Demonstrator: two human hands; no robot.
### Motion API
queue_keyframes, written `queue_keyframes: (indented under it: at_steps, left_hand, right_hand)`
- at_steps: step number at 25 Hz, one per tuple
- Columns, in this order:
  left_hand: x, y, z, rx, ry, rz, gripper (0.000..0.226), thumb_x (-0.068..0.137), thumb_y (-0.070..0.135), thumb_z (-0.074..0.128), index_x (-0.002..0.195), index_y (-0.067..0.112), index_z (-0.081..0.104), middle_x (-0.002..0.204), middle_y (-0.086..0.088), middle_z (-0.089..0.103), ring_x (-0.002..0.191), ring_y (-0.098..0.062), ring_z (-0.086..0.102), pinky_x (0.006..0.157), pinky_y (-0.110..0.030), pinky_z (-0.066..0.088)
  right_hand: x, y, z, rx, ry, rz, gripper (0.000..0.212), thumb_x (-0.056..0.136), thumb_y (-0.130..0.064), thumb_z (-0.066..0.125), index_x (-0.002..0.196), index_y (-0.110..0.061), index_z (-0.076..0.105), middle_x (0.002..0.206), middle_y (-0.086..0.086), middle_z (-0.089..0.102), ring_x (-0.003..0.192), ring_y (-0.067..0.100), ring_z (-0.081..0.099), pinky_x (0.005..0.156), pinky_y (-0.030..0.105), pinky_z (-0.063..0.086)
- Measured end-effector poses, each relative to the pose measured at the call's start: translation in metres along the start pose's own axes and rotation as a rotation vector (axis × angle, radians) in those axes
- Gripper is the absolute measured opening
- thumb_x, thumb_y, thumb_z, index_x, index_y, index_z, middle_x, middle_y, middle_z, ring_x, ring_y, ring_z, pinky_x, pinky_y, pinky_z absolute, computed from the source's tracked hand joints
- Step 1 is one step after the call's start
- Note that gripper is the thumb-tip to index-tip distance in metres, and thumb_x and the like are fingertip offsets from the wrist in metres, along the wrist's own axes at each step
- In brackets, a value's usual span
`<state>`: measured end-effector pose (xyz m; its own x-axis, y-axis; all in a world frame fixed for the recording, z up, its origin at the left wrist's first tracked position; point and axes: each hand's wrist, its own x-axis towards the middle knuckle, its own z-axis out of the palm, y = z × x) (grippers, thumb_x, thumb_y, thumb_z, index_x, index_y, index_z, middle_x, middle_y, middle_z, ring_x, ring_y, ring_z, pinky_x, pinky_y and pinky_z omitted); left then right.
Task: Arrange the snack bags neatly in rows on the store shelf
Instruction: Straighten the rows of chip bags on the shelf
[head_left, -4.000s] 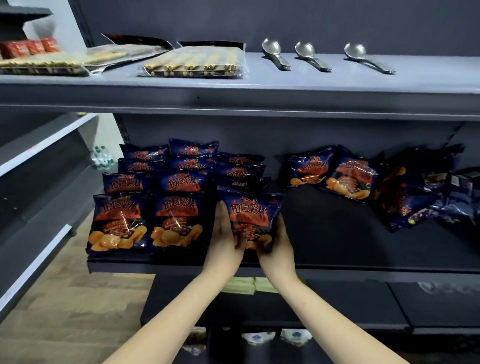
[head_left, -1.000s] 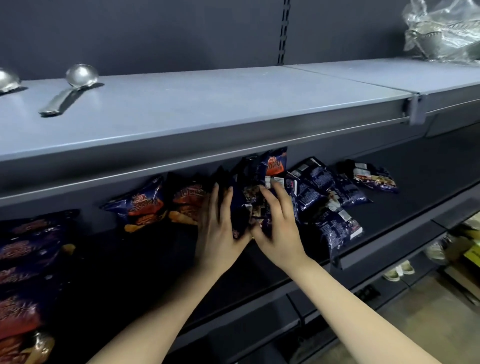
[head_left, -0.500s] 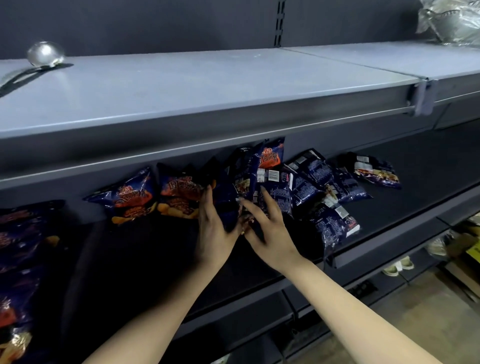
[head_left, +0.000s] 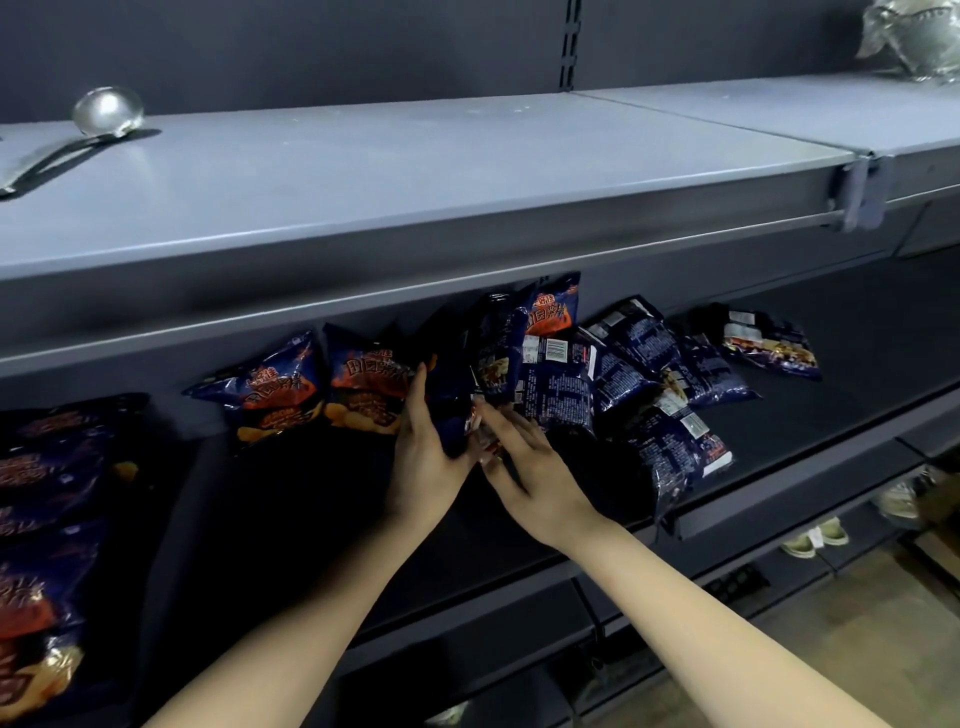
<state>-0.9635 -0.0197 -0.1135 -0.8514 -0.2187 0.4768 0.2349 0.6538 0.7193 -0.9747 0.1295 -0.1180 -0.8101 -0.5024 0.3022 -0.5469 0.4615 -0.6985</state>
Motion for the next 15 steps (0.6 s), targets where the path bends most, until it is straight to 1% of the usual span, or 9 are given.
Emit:
queue_keyframes:
  at_steps: [2,4,6,7,8,10,12,13,15]
  left_hand:
    - [-0.001,0.002,-0.007,-0.070,0.018,-0.026,0.095,0.073,0.012,0.076,0.147,0.012,0.016,0.143,-0.011,0.041,0.128,-0.020,0.046,0.102,-0.031,0.043]
    - [-0.003,0.004,-0.017,-0.153,0.026,-0.059,0.091,0.074,0.008,0.075,0.145,0.016,0.019,0.140,-0.007,0.044,0.124,-0.014,0.048,0.101,-0.026,0.043]
    - [-0.004,0.006,-0.029,-0.222,0.035,-0.091,0.084,0.074,0.003,0.074,0.142,0.017,0.025,0.130,0.001,0.050,0.115,-0.002,0.053,0.095,-0.016,0.044]
    - [-0.005,0.006,-0.038,-0.258,0.047,-0.118,0.080,0.074,0.001,0.073,0.138,0.019,0.029,0.123,0.006,0.052,0.108,0.005,0.055,0.090,-0.011,0.044]
    - [-0.005,0.006,-0.047,-0.296,0.059,-0.150,0.076,0.073,-0.001,0.072,0.135,0.020,0.032,0.118,0.008,0.053,0.101,0.009,0.056,0.086,-0.009,0.044]
    - [-0.007,0.002,-0.066,-0.378,0.083,-0.210,0.068,0.074,-0.005,0.069,0.127,0.021,0.036,0.112,0.006,0.057,0.095,0.006,0.060,0.083,-0.013,0.046]
    - [-0.011,-0.002,-0.087,-0.440,0.120,-0.268,0.060,0.077,-0.007,0.065,0.123,0.021,0.039,0.107,0.007,0.060,0.091,0.004,0.062,0.081,-0.015,0.048]
    - [-0.014,-0.003,-0.096,-0.464,0.143,-0.296,0.055,0.079,-0.006,0.064,0.119,0.025,0.041,0.105,0.008,0.061,0.091,0.004,0.062,0.082,-0.016,0.048]
    - [-0.020,-0.008,-0.115,-0.544,0.194,-0.367,0.048,0.083,-0.003,0.061,0.111,0.032,0.044,0.104,0.008,0.062,0.094,-0.003,0.062,0.085,-0.026,0.050]
  right_hand:
    - [-0.001,-0.007,0.002,0.073,-0.031,-0.001,0.054,0.096,-0.040,0.036,0.139,-0.054,0.006,0.149,-0.022,0.021,0.143,0.004,0.009,0.116,0.028,0.013]
    - [-0.001,-0.012,0.005,0.126,-0.055,-0.006,0.053,0.099,-0.037,0.038,0.143,-0.048,0.010,0.151,-0.021,0.019,0.142,-0.001,0.007,0.115,0.024,0.013]
    - [0.000,-0.016,0.007,0.148,-0.072,-0.027,0.051,0.100,-0.031,0.038,0.145,-0.040,0.015,0.151,-0.021,0.021,0.142,-0.003,0.010,0.115,0.020,0.013]
    - [0.001,-0.020,0.008,0.154,-0.083,-0.046,0.050,0.100,-0.029,0.038,0.144,-0.040,0.017,0.150,-0.023,0.022,0.141,-0.004,0.011,0.114,0.017,0.013]
    - [0.003,-0.025,0.009,0.160,-0.096,-0.067,0.049,0.100,-0.029,0.038,0.143,-0.040,0.018,0.148,-0.024,0.022,0.140,-0.006,0.012,0.113,0.013,0.012]
    - [0.006,-0.037,0.014,0.180,-0.105,-0.112,0.047,0.100,-0.027,0.037,0.142,-0.038,0.021,0.147,-0.020,0.025,0.139,-0.008,0.016,0.111,0.009,0.013]
    - [0.010,-0.048,0.023,0.221,-0.074,-0.161,0.046,0.099,-0.024,0.037,0.143,-0.029,0.026,0.148,-0.013,0.029,0.137,-0.010,0.020,0.109,0.008,0.015]
    - [0.013,-0.052,0.028,0.240,-0.045,-0.186,0.045,0.099,-0.023,0.038,0.143,-0.025,0.028,0.148,-0.010,0.031,0.137,-0.008,0.022,0.110,0.010,0.017]
    - [0.020,-0.061,0.038,0.252,-0.001,-0.239,0.047,0.097,-0.019,0.039,0.143,-0.022,0.030,0.150,-0.002,0.032,0.140,0.001,0.024,0.113,0.017,0.019]
